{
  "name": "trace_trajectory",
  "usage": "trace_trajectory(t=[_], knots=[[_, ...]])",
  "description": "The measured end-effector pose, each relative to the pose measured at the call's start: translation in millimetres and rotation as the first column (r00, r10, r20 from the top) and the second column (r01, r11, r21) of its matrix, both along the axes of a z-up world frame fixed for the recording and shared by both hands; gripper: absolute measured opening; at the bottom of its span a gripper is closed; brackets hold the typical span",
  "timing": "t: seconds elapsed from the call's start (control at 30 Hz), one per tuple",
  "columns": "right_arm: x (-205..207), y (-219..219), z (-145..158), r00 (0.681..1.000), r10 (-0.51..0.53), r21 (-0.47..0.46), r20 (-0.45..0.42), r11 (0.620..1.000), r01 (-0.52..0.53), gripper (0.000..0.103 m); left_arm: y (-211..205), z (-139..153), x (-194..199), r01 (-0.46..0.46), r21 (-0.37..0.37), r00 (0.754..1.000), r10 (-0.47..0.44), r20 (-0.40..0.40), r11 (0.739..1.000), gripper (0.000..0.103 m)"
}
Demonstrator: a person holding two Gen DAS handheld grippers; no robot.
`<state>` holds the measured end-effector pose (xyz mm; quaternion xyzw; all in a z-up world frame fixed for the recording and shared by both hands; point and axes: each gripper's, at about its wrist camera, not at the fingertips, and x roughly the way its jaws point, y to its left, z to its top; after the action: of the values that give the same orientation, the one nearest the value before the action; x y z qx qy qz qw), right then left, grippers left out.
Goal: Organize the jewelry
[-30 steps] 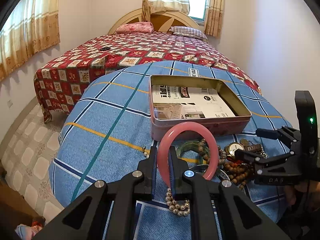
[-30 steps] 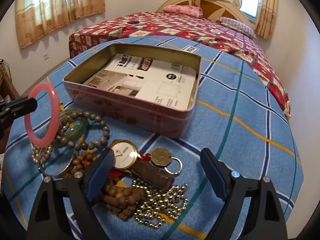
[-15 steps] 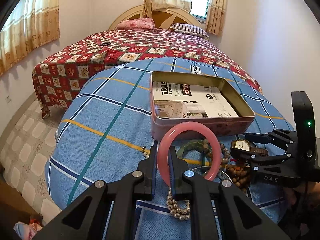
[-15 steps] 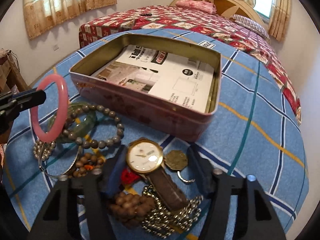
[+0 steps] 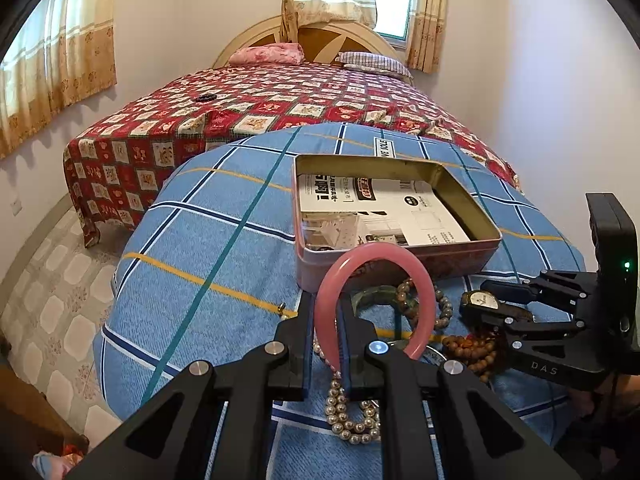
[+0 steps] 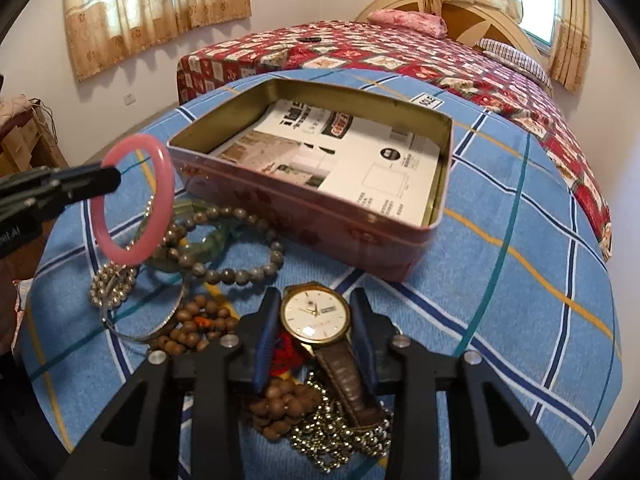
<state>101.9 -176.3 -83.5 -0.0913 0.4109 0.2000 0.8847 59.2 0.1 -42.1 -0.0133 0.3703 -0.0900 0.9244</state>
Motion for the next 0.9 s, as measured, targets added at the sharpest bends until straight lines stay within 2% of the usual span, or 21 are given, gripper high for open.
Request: trace_trajectory(t=[0.27,0.63,0.9], knots=[[-6.6,-6.2,14.2,0.999,-0.014,0.041,0.037,0.999,0.013,0.038,1.3,8.7,-0.2,0.004,0.002,1.0,-0.004,0.018,1.0,0.01],[-5.5,-4.7,52.1,0.992,-0.02,0.067,0.122,0.998,0.012,0.037,-3.6,34.1,14.9,0.027,0.02,0.996,-0.029,0.081,0.999,0.01],[2.4,-11.1,62.0,0.989,-0.043,0.093,0.141,0.995,0.03,0.037,-7.5,36.8,22.8,0.047,0.023,0.996,-0.048,0.079,0.999,0.01]])
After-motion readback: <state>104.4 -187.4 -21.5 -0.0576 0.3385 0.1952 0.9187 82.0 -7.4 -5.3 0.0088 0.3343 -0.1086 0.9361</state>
